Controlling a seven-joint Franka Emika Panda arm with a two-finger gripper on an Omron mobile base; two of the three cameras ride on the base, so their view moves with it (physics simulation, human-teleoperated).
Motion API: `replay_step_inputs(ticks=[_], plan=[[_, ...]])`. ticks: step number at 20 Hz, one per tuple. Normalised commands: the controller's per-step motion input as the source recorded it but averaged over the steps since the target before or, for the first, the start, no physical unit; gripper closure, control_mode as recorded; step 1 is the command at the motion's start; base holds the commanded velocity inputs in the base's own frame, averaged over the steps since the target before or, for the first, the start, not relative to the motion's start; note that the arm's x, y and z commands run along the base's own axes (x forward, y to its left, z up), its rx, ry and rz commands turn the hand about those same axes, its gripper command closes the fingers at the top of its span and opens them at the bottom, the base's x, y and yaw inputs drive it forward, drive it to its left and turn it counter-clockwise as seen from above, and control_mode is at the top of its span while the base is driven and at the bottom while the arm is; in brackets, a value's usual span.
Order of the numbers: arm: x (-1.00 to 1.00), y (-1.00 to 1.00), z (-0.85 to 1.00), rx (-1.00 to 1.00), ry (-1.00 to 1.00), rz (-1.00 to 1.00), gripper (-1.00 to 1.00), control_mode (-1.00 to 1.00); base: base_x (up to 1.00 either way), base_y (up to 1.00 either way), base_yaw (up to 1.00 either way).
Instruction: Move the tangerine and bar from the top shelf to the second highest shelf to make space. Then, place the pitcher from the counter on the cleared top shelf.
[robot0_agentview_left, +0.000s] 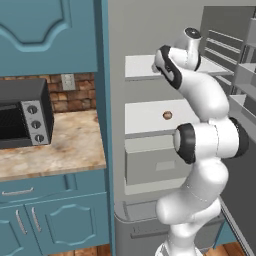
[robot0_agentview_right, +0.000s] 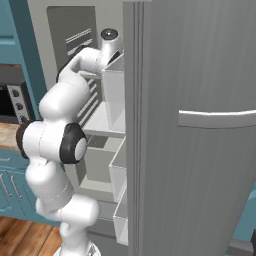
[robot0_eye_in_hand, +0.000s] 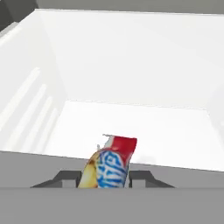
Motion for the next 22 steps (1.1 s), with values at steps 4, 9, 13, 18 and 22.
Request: replay_step_inputs(ticks=[4, 9, 13, 18, 22], plan=[[-1.0, 0.0, 0.0, 0.0, -0.01, 0.0, 1.0, -1.0, 0.0, 0.0, 0.0], [-1.0, 0.01, 0.0, -0.02, 0.02, 0.0, 1.0, -1.0, 0.0, 0.0, 0.0], [-1.0, 0.0, -0.47, -0.1, 0.09, 0.03, 1.0, -1.0, 0.0, 0.0, 0.0], [-1.0, 0.0, -0.68, -0.12, 0.13, 0.08, 1.0, -1.0, 0.0, 0.0, 0.0], [-0.52, 0.0, -0.72, -0.04, 0.1, 0.11, 1.0, -1.0, 0.0, 0.0, 0.0]])
